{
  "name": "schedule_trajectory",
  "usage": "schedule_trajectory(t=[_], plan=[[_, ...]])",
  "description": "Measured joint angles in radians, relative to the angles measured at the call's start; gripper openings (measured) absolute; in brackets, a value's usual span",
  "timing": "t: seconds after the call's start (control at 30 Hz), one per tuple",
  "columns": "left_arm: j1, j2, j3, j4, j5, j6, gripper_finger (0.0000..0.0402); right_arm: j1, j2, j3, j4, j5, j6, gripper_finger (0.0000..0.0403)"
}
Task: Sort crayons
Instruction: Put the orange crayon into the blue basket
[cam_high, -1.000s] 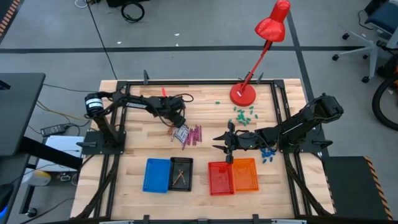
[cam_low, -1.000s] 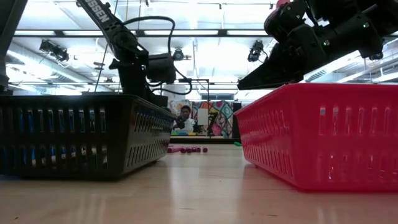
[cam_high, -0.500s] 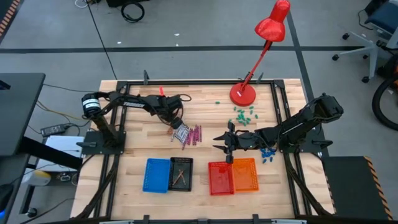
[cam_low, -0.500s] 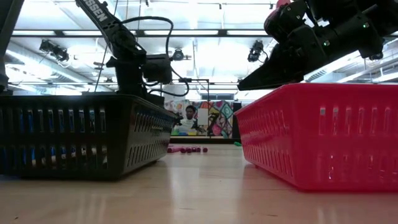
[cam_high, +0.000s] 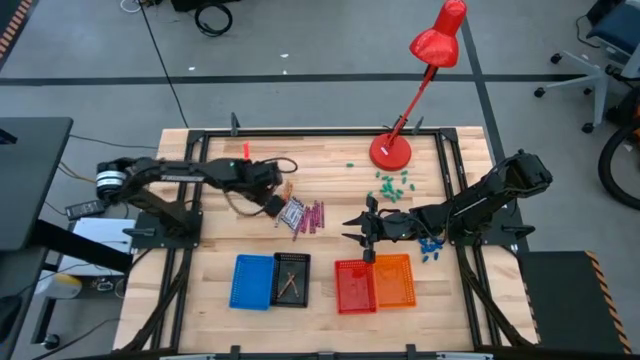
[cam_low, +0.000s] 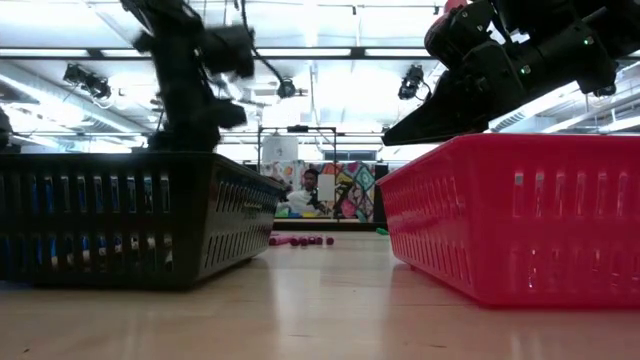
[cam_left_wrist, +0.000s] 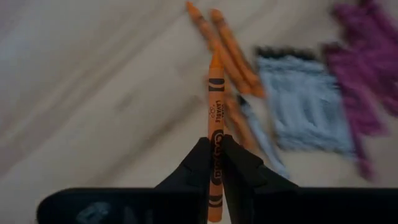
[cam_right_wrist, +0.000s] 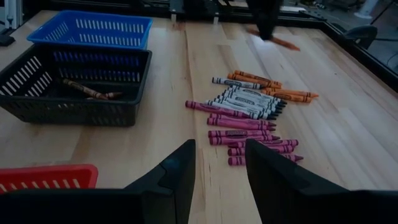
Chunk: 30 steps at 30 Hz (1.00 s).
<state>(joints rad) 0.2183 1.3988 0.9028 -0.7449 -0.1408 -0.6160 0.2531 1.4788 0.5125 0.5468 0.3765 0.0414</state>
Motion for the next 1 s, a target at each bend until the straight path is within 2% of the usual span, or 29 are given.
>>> schedule_trajectory(t=[0.2, 0.37, 0.57, 0.7, 0.83, 1.0], plan=[[-0.198, -0.141, 0.001, -0.08, 0.005, -0.249, 0.0032, 0.0, 0.0, 0.0, 0.004, 0.0, 0.0, 0.0144], [-0.412, -0.19, 0.002, -0.141, -0.001, -0.505, 0.0032, 0.001, 0.0, 0.0, -0.003, -0.001, 0.009, 0.0144], [-0.678, -0.19, 0.002, -0.199, -0.022, -0.842, 0.0032, 0.009, 0.0, 0.0, 0.005, -0.004, 0.018, 0.0144], [-0.815, -0.19, 0.002, -0.185, -0.045, -1.063, 0.0032, 0.01, 0.0, 0.0, 0.006, -0.004, 0.019, 0.0144], [-0.913, -0.16, 0.003, -0.149, -0.088, -1.208, 0.0032, 0.01, 0.0, 0.0, 0.009, -0.004, 0.019, 0.0144], [-0.965, -0.069, 0.003, -0.068, -0.105, -1.279, 0.0032, 0.01, 0.0, 0.0, 0.013, -0.004, 0.019, 0.0144]])
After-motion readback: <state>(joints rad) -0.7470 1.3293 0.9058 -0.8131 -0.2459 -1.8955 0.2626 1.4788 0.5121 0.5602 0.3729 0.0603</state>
